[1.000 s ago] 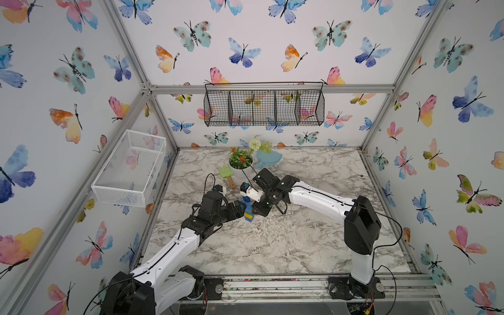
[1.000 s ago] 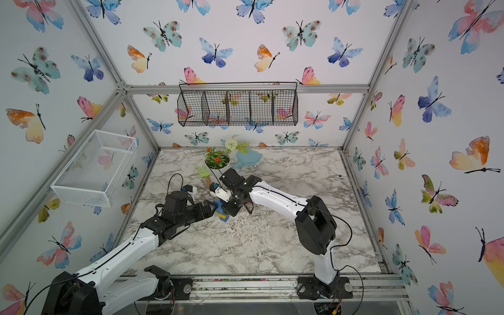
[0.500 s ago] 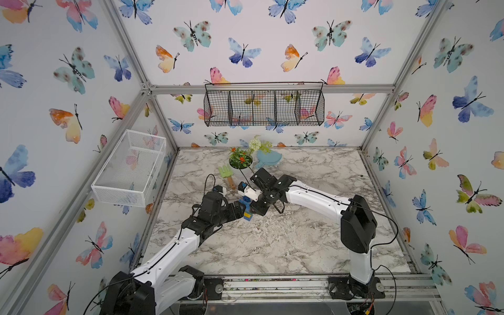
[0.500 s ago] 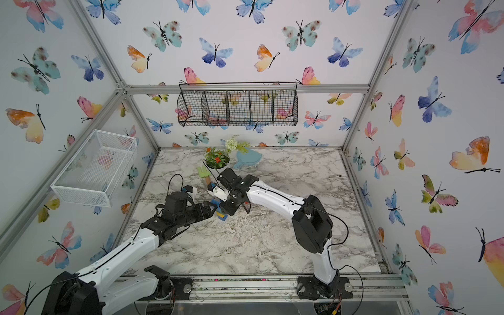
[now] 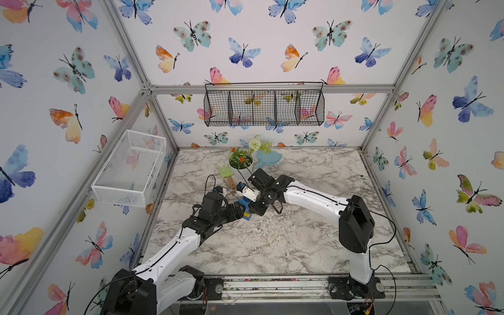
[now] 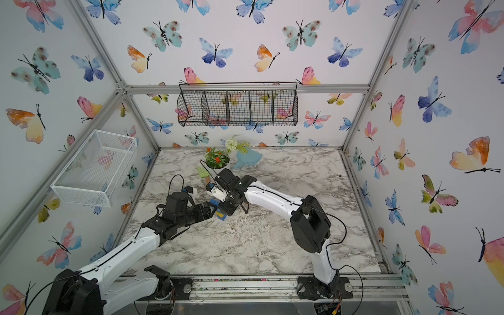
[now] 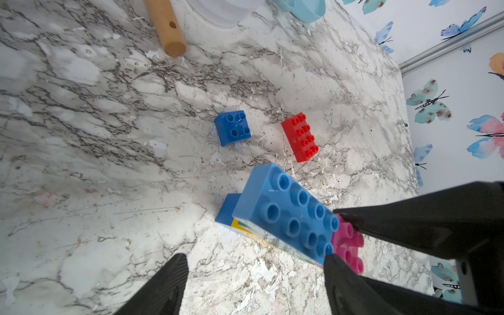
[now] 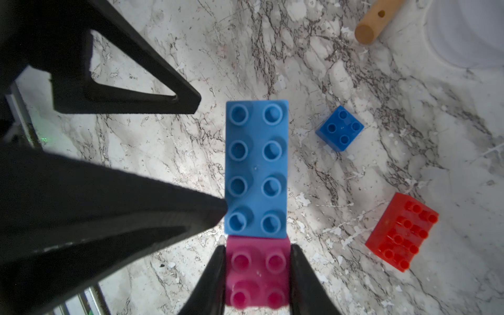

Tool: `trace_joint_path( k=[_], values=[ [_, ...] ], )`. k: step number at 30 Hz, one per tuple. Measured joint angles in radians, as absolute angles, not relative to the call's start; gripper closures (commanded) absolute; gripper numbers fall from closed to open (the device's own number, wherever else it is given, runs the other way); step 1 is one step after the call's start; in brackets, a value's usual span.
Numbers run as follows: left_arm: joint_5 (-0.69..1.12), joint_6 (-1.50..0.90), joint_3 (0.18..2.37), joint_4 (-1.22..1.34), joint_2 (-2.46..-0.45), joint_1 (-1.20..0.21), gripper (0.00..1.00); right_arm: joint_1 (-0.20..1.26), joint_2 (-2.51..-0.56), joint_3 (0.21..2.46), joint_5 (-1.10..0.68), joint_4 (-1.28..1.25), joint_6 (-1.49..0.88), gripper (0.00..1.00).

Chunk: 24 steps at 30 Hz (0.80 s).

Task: Assemble a spoon with lego
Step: Assemble the lego brick with the lego brick.

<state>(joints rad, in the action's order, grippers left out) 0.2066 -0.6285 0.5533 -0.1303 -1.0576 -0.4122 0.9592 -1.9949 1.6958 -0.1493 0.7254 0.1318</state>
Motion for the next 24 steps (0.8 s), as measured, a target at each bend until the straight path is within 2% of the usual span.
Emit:
trace_joint_path(
  k=[9, 24],
  values=[
    [0.208, -0.628, 0.547, -0.122, -1.074, -0.407, 0.20, 0.966, -2.009, 1.716, -0.135, 0.730, 0.132, 0.98],
    [0.233, -0.636, 0.543, -0.108, -1.048, -0.334, 0.15, 0.970, -2.018, 1.735, -0.127, 0.751, 0.132, 0.98]
  ],
)
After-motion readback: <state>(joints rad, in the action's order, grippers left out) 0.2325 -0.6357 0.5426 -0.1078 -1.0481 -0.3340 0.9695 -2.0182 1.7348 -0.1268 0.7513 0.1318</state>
